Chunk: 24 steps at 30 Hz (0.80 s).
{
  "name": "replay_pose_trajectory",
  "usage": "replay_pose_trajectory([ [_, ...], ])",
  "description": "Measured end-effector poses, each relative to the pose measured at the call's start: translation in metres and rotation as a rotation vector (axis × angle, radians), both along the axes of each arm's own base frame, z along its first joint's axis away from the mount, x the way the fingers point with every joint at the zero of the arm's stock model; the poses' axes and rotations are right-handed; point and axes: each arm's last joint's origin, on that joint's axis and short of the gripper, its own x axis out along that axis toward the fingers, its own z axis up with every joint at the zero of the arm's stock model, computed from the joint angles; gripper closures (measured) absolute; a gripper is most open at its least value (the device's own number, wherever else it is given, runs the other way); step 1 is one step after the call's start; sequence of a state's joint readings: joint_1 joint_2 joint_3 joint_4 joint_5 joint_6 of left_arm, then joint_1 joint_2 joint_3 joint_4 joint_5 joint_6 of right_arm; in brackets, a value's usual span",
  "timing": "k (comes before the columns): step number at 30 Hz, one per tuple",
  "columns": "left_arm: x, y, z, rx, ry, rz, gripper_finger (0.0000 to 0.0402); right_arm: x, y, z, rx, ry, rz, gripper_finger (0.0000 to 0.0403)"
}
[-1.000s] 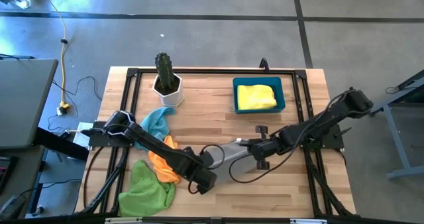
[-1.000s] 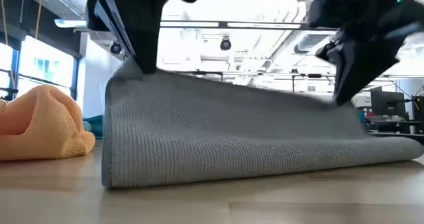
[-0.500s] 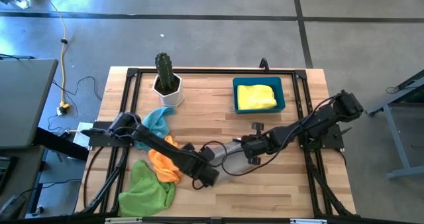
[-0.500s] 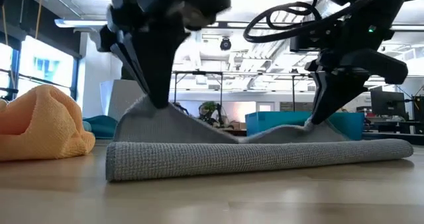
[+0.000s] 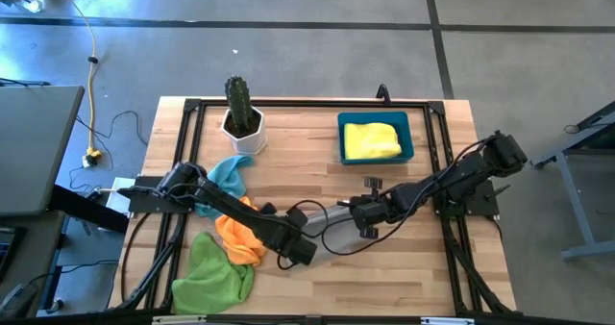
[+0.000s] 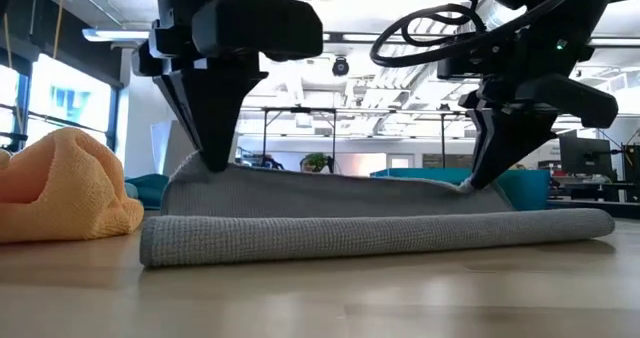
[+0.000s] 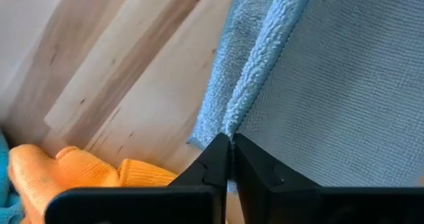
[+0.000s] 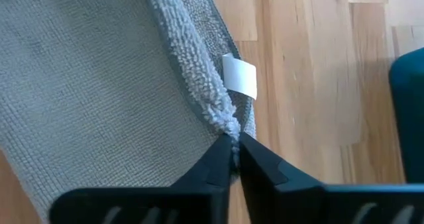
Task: Fold microfiber towels
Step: Fold the gray microfiber cloth
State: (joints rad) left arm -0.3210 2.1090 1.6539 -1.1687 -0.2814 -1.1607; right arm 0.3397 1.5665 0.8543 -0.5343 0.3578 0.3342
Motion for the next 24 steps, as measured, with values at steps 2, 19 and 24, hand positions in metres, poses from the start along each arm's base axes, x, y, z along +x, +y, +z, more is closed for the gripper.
replay_pose_trajectory([
  [2, 0.001, 0.000, 0.000, -0.003, -0.003, -0.008, 0.0369, 0.000, 0.000, 0.000, 0.001, 0.000, -0.001, 0.0359],
  [19, 0.000, -0.003, 0.023, -0.044, 0.079, -0.152, 0.0251, 0.011, 0.019, 0.028, 0.149, -0.032, 0.019, 0.0274],
  [24, 0.001, -0.029, 0.024, -0.060, 0.036, -0.423, 0.0270, 0.010, 0.021, 0.019, 0.211, -0.080, -0.021, 0.0274],
])
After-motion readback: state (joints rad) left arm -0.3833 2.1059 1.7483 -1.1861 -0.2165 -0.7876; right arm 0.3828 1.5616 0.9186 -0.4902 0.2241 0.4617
